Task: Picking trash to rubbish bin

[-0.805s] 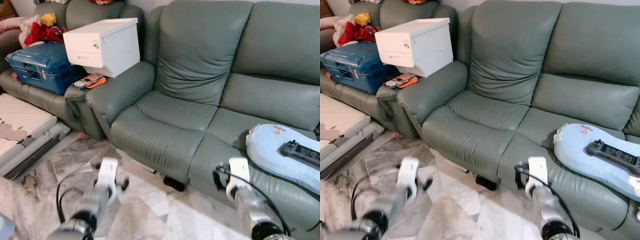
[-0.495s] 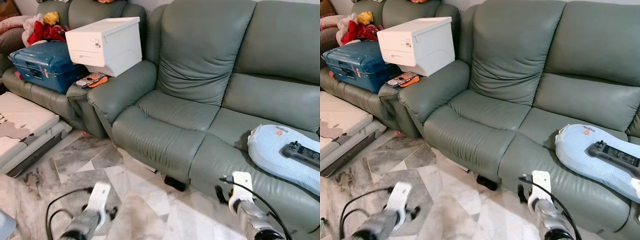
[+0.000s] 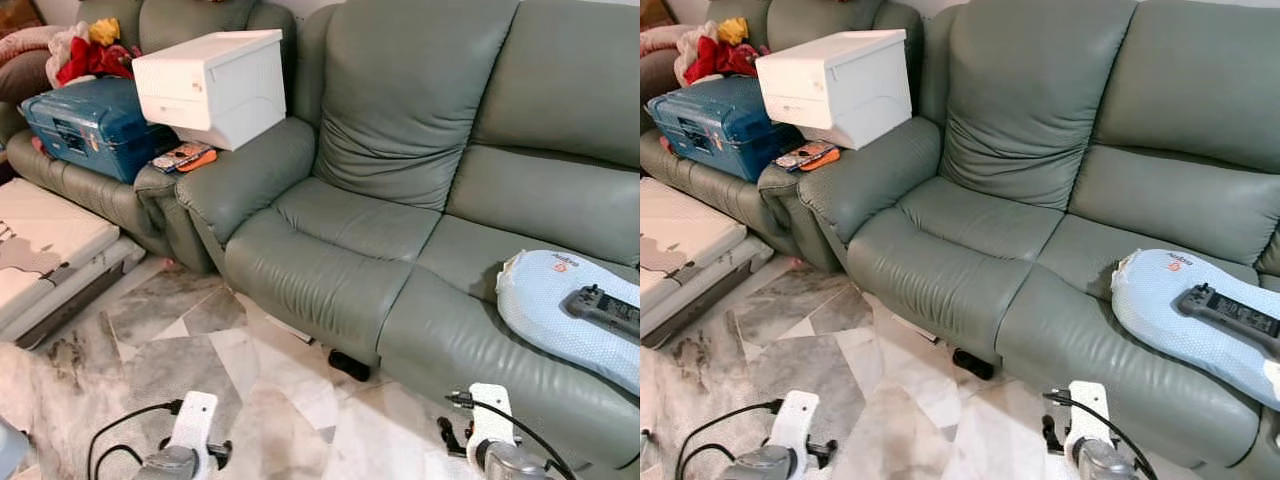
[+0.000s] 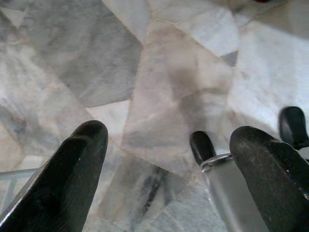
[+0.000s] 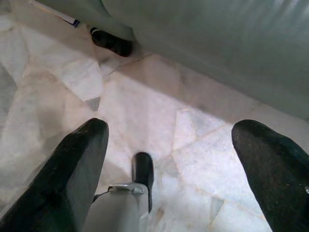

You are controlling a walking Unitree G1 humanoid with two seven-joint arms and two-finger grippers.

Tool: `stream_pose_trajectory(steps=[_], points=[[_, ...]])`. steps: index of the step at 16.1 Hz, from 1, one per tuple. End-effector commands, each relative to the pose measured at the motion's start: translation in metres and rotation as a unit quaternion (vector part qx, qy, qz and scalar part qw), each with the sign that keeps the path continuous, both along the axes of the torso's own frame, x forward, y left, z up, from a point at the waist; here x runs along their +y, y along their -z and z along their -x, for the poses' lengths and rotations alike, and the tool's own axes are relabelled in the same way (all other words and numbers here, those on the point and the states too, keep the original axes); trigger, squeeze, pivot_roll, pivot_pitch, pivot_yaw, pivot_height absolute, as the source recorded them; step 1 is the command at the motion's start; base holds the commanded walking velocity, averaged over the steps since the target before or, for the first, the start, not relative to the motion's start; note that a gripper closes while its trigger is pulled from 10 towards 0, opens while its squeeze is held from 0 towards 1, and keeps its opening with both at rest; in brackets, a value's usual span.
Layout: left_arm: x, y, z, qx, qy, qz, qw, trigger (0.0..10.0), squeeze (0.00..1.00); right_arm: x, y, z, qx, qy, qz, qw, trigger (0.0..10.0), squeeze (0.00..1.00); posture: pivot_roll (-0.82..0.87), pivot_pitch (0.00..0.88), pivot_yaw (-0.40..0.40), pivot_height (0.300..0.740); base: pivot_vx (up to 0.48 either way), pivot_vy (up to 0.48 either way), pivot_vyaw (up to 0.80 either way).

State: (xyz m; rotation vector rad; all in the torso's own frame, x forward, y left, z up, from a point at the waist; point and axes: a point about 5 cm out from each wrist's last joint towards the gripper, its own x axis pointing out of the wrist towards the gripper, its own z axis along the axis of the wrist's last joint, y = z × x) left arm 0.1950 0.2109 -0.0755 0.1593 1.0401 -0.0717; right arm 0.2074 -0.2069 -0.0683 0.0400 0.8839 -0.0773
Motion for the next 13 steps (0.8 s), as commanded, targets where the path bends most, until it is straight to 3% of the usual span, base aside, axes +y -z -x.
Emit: stream_pose_trajectory(steps=[1,13], points=[[0.0041,-0.0004,0.0007,0.002,0.000,-0.009,1.000,10.0,0.00,0.0040,0.0010,0.0001,0.007,-0.008,-0.008,1.000,10.0,0.00,-0.14,0.000,0.040,0.740,0.000,0.000,0.00],[-0.0016,0.0026,0.0042,0.009,0.010,-0.011,1.000,10.0,0.00,0.0081,0.0072,0.0100,0.025,0.004,-0.031,0.999,10.0,0.00,-0.15,0.000,0.049,0.740,0.000,0.000,0.00]])
